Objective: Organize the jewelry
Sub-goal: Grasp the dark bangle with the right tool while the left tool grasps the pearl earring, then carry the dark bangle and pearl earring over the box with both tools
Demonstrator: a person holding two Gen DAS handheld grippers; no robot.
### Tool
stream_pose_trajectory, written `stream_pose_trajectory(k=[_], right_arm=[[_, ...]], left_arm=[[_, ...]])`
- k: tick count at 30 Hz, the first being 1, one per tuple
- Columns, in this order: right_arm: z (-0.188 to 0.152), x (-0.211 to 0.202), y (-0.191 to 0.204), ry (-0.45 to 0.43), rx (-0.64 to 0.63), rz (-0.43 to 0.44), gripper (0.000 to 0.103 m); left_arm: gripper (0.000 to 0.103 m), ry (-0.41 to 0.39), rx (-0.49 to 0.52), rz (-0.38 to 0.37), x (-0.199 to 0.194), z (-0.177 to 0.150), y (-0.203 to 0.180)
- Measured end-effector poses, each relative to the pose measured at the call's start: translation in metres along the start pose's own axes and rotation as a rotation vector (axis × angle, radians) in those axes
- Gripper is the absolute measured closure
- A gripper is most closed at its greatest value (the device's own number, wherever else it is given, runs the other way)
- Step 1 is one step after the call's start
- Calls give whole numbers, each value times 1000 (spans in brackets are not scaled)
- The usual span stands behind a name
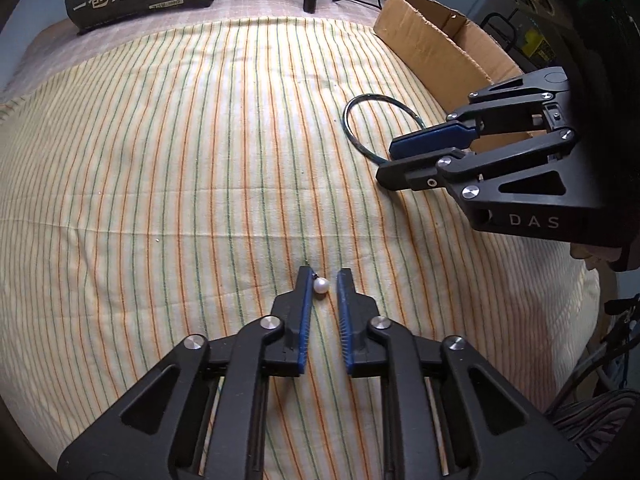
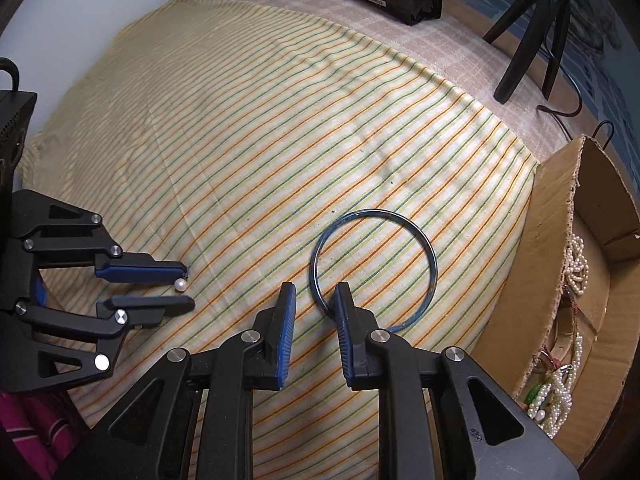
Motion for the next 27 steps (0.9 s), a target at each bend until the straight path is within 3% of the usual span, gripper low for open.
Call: stream_pose_trajectory(k=[13,19,27], right_arm=[[1,13,-8,19,10,23,85],[6,19,-8,49,-1,8,100],[8,3,11,26,19,5,100]], left_arm=[[96,-22,33,10,3,0,-2],[96,-35,33,18,-8,-6,2],[97,-63,32,33,-25,-5,11]])
Point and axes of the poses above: each gripper's, at about its wrist camera, not at the fingertips, and x roughly the way its jaws point, y to its left, z to its top, the point moved 7 cm from there along x, roughly the way its jaws point, and after that the axes turned 11 degrees about -x, right-handed, at the moved point
